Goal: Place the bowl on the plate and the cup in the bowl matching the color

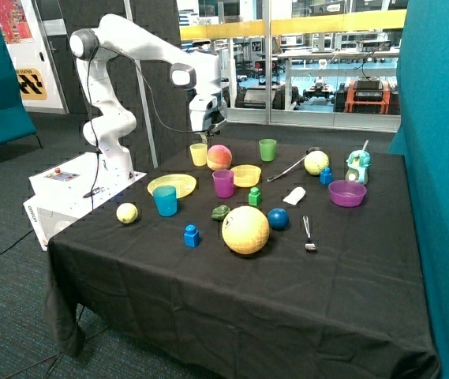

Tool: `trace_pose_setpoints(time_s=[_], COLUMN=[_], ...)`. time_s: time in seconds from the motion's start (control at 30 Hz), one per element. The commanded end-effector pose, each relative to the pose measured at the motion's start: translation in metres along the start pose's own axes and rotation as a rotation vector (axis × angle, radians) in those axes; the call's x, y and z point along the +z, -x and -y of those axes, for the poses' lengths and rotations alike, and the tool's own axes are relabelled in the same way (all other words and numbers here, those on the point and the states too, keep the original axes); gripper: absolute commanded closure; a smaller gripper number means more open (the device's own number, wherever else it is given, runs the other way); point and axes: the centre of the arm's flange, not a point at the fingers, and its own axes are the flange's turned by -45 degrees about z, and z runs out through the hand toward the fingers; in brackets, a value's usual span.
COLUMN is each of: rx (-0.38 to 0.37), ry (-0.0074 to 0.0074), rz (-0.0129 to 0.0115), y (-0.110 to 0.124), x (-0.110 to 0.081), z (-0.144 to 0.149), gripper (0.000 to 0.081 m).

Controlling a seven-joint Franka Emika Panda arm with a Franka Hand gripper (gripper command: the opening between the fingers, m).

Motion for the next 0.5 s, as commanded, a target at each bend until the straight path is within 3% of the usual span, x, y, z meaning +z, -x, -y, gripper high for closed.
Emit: trace_pose_setpoints(time_s=[0.0,0.07,0.1,0.13,0.17,0.2,0.3,0.47], rx=[-0.235,-0.244,-0.25,-0.255,-0.259,-0.263,-0.279,-0.306], ry=[0.0067,0.0067,0.0067,0.0067,0.0066,0.0066,0.0066,0.0065], rz=[0.0079,0.0079,0.0079,0.0079,0.008,0.008,0.008,0.0081], y=[0.0,0.0,0.0,-0.001,-0.001,-0.001,-0.002,-0.006], x=[-0.002,-0.002,-0.001,-0.001,-0.001,-0.001,-0.001,0.001], z=[0.001,0.002,0.003,0.005,0.007,0.008,0.013,0.023], gripper=[0.0,0.0,0.0142,0.0354,0.046,0.0513,0.056,0.0569])
